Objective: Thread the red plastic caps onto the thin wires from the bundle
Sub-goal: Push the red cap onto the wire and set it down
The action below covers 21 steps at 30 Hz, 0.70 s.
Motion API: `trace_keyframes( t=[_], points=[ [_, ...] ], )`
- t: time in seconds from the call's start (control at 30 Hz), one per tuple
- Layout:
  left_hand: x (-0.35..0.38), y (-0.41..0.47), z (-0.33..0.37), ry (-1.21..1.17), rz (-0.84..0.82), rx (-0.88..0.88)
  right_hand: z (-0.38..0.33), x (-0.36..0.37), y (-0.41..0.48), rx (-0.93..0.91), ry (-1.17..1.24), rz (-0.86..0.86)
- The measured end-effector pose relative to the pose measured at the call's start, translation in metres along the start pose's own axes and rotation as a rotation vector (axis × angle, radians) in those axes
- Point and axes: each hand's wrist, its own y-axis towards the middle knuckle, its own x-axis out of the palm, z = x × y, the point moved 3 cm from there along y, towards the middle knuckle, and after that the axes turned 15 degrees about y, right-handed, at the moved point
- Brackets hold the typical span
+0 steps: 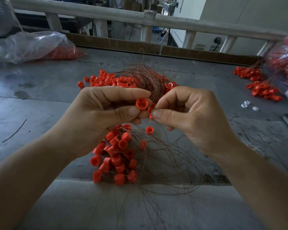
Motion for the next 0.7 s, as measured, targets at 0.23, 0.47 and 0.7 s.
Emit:
trace_keyframes(
  t=[0.23, 0.47, 0.7],
  points=[
    [-0.0021, 0.0, -0.0024, -0.008, 0.005, -0.008, -0.0038, 0.0031, -0.0017, -0.069, -0.085, 0.014],
    [-0.0019, -0.0003, -0.0029, 0.003, -0.011, 0.001, -0.0073, 0.0047, -0.0036, -0.11, -0.113, -0.016],
    [-0.0032, 0.0, -0.0056, -0.001, 0.01, -0.002, -0.0092, 0.0068, -0.0043, -0.224, -0.247, -0.028]
  ],
)
